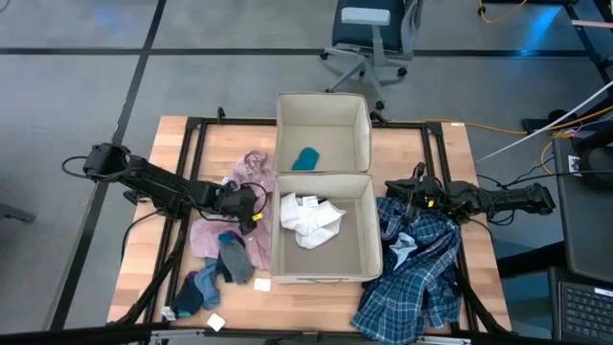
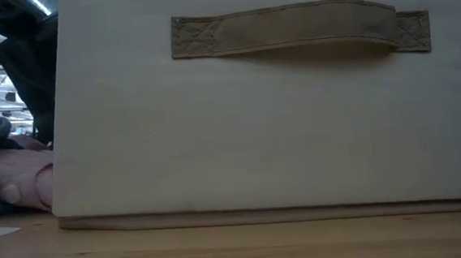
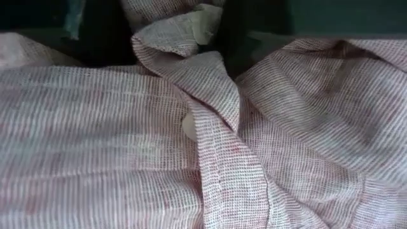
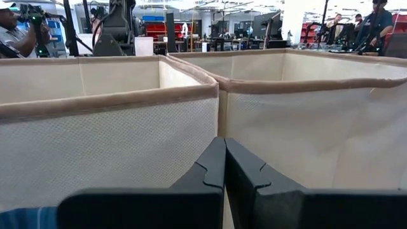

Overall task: Sort clothes
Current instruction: Put the pink shirt into the top laundry organizer

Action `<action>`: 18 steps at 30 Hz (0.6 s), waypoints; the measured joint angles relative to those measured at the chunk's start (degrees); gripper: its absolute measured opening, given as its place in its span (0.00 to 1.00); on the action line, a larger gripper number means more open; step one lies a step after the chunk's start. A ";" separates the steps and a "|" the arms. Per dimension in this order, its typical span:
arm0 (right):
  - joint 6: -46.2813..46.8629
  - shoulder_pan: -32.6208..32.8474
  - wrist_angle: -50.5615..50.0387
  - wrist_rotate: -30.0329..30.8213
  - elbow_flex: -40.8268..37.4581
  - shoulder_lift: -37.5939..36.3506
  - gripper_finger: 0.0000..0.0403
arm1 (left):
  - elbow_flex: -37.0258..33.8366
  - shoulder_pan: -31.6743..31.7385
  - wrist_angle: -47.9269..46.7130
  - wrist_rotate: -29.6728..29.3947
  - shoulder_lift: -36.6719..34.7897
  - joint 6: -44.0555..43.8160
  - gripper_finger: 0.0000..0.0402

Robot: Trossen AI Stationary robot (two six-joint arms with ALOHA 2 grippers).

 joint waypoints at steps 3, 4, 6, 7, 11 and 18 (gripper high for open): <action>0.00 0.00 0.00 -0.01 -0.01 0.09 0.02 | 0.00 0.00 0.47 -0.05 0.28 0.42 0.34; 0.00 0.00 0.00 0.00 -0.02 0.09 0.02 | 0.00 -0.01 0.57 -0.04 0.34 0.57 0.29; 0.00 0.00 0.00 0.00 -0.02 0.09 0.02 | 0.00 -0.02 0.57 -0.28 0.37 0.69 0.19; 0.00 0.00 0.00 0.00 -0.02 0.09 0.02 | 0.00 -0.02 0.55 -0.61 0.39 1.00 0.13; 0.00 0.00 0.00 0.00 0.00 0.09 0.02 | -0.25 -0.93 -0.49 -7.61 0.75 0.83 0.04; 1.03 0.00 0.00 0.00 -0.02 0.09 0.02 | 2.80 -3.87 -8.57 -18.18 1.28 -0.74 0.02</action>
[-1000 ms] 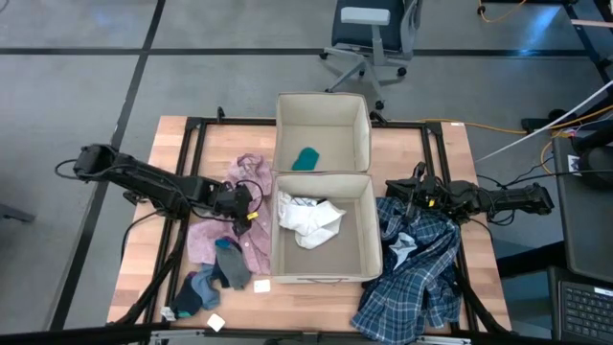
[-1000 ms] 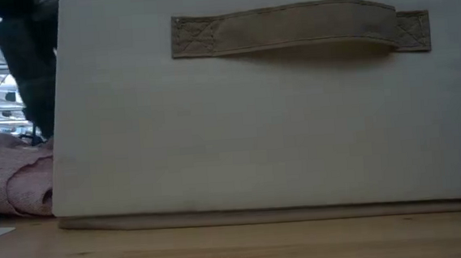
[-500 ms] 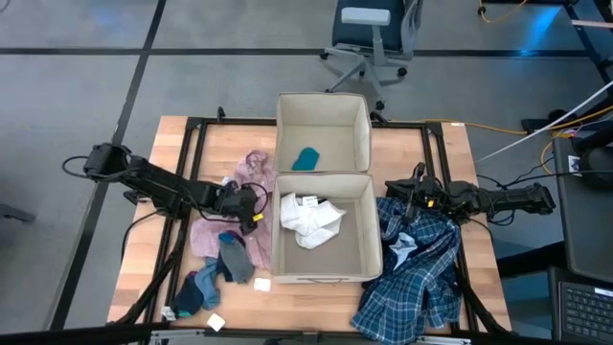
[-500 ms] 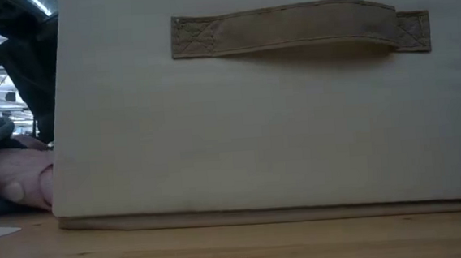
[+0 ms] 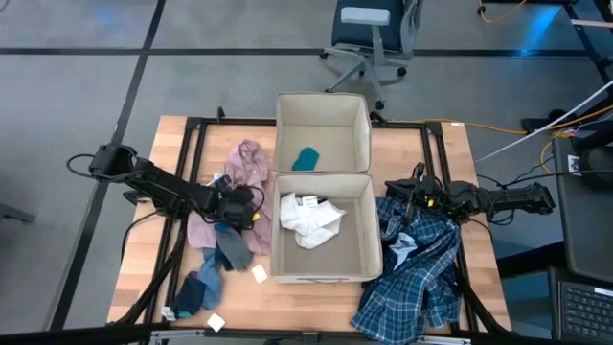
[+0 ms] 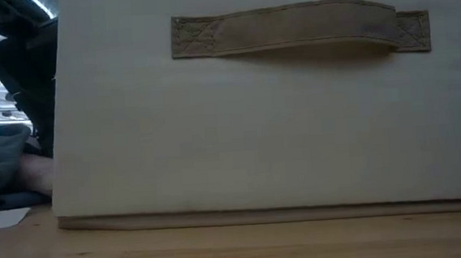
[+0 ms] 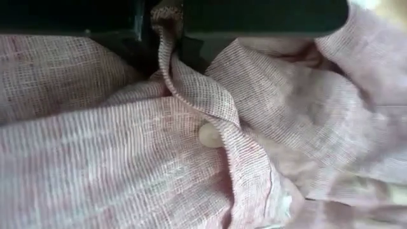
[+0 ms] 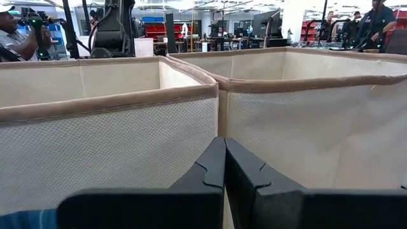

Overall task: Sort clothes
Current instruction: Put the pink shirt into the top laundry organizer

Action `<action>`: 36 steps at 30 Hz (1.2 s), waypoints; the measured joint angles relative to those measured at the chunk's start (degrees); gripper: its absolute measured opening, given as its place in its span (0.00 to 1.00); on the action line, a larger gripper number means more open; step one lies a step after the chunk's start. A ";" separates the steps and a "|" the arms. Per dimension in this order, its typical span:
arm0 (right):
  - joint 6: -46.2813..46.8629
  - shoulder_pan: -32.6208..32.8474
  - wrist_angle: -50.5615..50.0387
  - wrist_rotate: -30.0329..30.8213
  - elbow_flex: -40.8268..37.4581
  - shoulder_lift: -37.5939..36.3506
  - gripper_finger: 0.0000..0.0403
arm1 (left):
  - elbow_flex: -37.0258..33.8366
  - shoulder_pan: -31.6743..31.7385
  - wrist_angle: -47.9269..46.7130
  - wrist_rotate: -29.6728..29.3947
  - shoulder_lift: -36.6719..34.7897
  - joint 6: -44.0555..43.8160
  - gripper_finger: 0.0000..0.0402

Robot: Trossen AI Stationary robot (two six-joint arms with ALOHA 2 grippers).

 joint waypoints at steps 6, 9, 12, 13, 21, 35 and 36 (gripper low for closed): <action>0.00 0.00 0.00 0.00 0.01 0.00 0.02 | 5.51 -1.79 -7.84 -6.06 -1.34 -1.09 0.02; 0.00 0.00 0.00 0.00 0.01 0.00 0.02 | 9.01 -1.86 -12.21 -7.71 -2.89 -1.05 0.02; 0.00 0.00 0.00 0.02 0.02 0.00 0.02 | 13.05 -1.88 -18.97 -10.39 -5.08 -1.37 0.02; 0.00 0.00 0.00 0.00 0.00 0.00 0.02 | 14.39 -1.88 -21.30 -11.67 -5.91 -1.59 0.03; 0.00 0.00 0.00 0.00 0.02 0.00 0.02 | 24.58 -1.11 -31.77 -22.34 -11.12 2.04 0.02; -0.02 0.00 0.00 0.00 0.02 0.00 0.02 | 44.22 4.14 -33.27 -33.51 -14.44 25.18 0.02; -0.02 0.00 0.00 0.00 0.01 0.00 0.02 | 45.70 4.29 -33.15 -33.98 -14.44 26.78 0.02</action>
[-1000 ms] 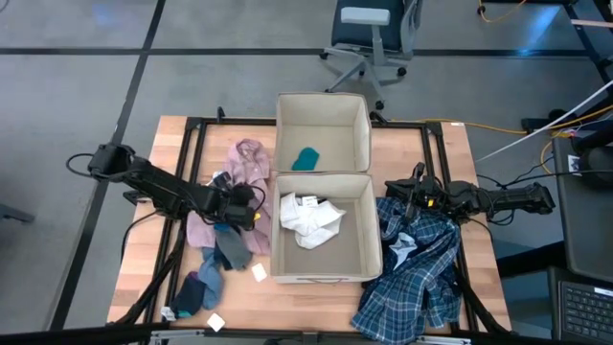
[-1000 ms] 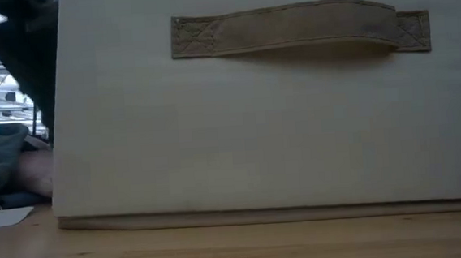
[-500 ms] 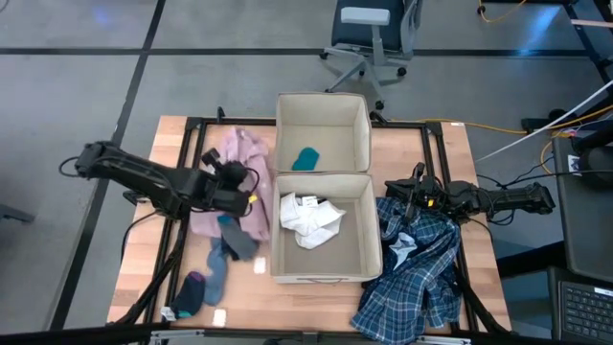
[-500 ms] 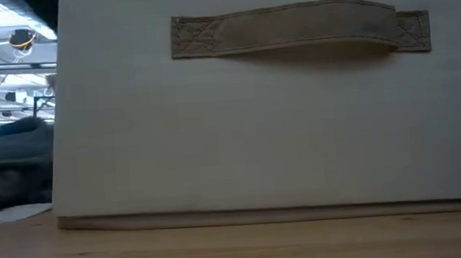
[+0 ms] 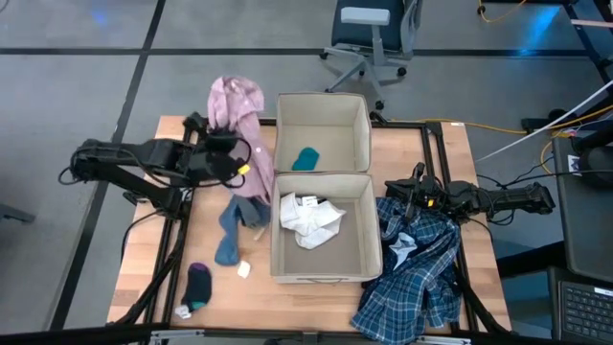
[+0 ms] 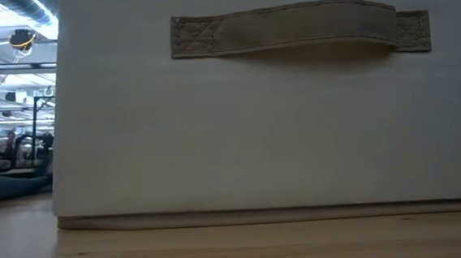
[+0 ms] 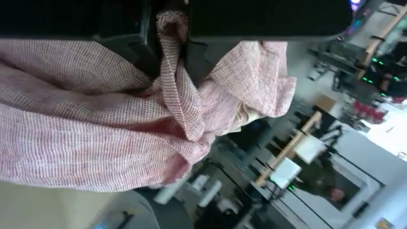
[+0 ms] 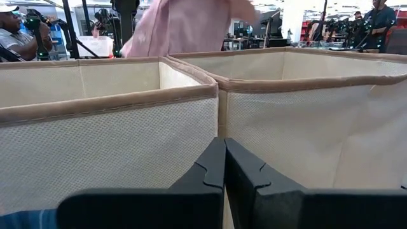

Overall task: Sort clothes
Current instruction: Put the pink shirt into the top laundry organizer

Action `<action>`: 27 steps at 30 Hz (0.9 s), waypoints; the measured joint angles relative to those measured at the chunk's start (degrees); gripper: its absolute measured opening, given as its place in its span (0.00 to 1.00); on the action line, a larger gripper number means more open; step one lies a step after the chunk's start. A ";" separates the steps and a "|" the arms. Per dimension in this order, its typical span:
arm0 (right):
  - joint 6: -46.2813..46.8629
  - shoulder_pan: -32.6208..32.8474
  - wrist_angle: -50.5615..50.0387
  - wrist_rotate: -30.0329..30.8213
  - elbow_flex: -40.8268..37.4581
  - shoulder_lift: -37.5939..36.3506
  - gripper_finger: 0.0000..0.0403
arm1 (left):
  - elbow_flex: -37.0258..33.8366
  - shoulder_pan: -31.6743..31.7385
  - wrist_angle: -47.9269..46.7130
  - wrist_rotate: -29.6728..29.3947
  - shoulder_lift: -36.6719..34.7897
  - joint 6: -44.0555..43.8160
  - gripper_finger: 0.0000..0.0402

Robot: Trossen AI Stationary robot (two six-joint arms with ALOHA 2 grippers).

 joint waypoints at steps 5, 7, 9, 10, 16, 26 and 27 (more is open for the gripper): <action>-0.17 0.00 0.00 0.00 -0.01 0.00 0.02 | 5.33 1.54 3.84 -2.14 0.02 8.99 0.02; -0.17 0.00 0.00 0.00 0.01 0.00 0.02 | 7.16 2.18 5.65 -3.13 0.02 12.60 0.02; -0.17 0.00 0.00 0.00 0.00 0.00 0.02 | 8.30 2.93 8.96 -3.98 -0.02 17.17 0.03; -0.17 0.00 0.00 -0.01 0.00 0.00 0.02 | 8.80 3.28 10.73 -4.03 -0.02 19.59 0.03; -0.17 0.00 0.00 -0.01 0.00 0.00 0.02 | 10.92 4.11 25.06 -3.99 0.02 35.08 0.02; -0.18 0.00 0.00 0.00 -0.01 0.00 0.02 | 11.15 8.23 51.10 11.83 0.30 52.38 0.02; -0.17 0.00 0.00 0.00 0.01 0.00 0.02 | 11.15 9.55 52.80 14.78 0.67 51.96 0.02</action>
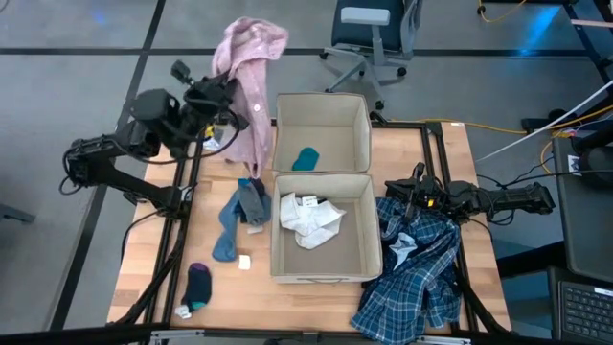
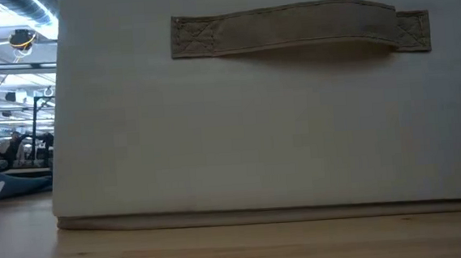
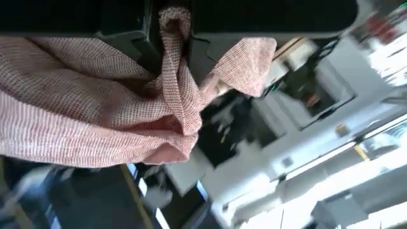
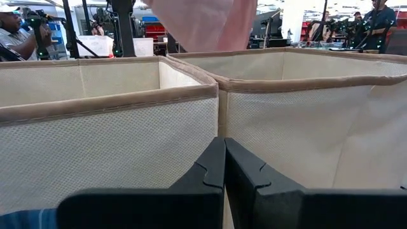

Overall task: Sort clothes
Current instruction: Put the pink shirt into the top laundry organizer

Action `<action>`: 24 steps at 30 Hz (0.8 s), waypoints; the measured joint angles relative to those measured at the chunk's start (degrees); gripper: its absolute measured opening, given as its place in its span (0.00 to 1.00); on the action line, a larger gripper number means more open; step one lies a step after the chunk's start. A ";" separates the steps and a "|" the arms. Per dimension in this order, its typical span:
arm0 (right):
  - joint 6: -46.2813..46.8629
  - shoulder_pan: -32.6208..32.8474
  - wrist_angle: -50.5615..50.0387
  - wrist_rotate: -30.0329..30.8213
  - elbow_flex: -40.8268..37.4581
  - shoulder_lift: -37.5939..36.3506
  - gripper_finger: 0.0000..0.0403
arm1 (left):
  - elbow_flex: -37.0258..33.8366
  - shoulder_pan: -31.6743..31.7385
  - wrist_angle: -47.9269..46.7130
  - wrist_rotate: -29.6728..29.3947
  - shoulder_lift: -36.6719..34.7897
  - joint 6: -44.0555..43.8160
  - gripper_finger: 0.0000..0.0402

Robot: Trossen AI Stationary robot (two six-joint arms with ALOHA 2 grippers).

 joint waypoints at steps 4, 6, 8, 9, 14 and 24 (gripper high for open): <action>-0.01 0.00 0.00 -0.01 -0.02 0.00 0.02 | 0.00 5.07 5.51 9.04 2.04 -0.43 0.03; -0.02 0.00 0.00 0.00 0.00 0.00 0.02 | 0.00 7.09 8.86 13.02 3.38 -0.44 0.03; -0.02 0.00 0.00 0.00 0.00 0.00 0.02 | 0.00 8.62 12.54 16.62 4.74 -0.59 0.02; -0.02 0.00 0.00 0.00 -0.02 0.00 0.02 | 0.00 9.22 14.56 18.68 5.38 -0.90 0.02; -0.02 0.00 0.00 0.00 0.00 0.00 0.02 | 0.00 11.24 23.74 27.69 8.63 -3.89 0.03; 0.00 0.00 0.00 0.00 0.00 0.00 0.02 | -0.02 14.83 19.00 32.82 15.08 -7.95 0.04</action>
